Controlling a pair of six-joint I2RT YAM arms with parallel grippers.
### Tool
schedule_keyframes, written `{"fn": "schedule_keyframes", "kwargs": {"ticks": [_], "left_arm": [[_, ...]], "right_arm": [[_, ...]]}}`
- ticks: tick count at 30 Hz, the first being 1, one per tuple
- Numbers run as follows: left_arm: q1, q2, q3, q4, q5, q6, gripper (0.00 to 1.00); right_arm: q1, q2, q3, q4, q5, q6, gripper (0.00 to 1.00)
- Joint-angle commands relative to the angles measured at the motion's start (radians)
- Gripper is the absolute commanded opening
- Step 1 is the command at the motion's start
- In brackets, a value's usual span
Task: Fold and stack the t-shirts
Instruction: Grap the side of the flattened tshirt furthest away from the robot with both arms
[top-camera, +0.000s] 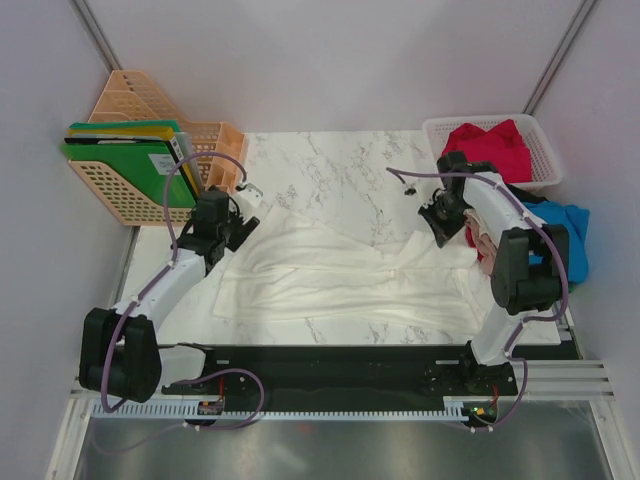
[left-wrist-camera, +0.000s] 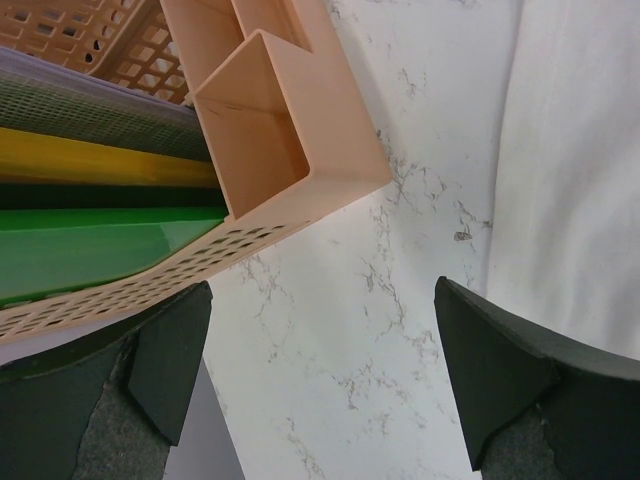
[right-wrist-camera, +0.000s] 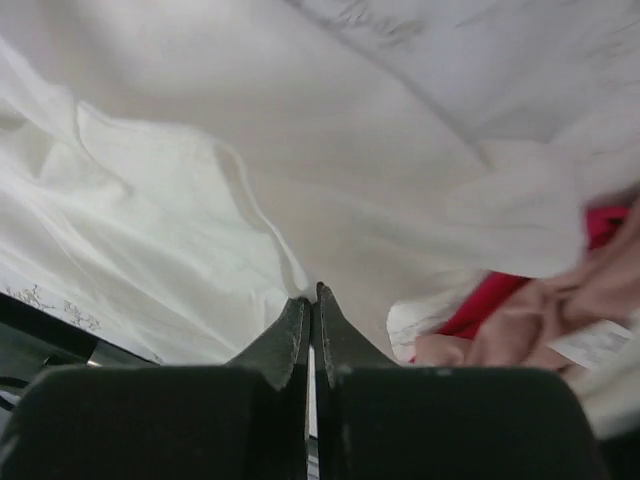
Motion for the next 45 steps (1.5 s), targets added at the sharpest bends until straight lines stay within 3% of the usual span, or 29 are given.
{"fn": "schedule_keyframes", "kwargs": {"ticks": [1,16,20,25,36,45], "left_arm": [[0.002,0.019,0.032,0.004,0.016,0.004,1.00],[0.002,0.007,0.023,-0.036,0.027,-0.004,1.00],[0.002,0.011,0.033,-0.061,0.061,-0.002,1.00],[-0.001,0.034,0.105,-0.189,0.249,-0.002,1.00],[-0.051,0.126,0.136,-0.214,0.280,-0.025,1.00],[-0.108,0.162,0.107,-0.222,0.271,-0.019,1.00]], "right_arm": [[0.010,-0.023,0.172,0.000,-0.012,0.016,0.00],[0.073,0.394,0.706,0.032,0.062,0.059,0.00],[0.075,0.434,0.731,0.052,0.077,0.067,0.00],[0.072,0.457,0.717,0.125,0.137,0.087,0.00],[0.073,0.549,0.927,0.178,0.200,0.154,0.00],[0.056,0.529,0.860,0.244,0.215,0.153,0.00]]}}
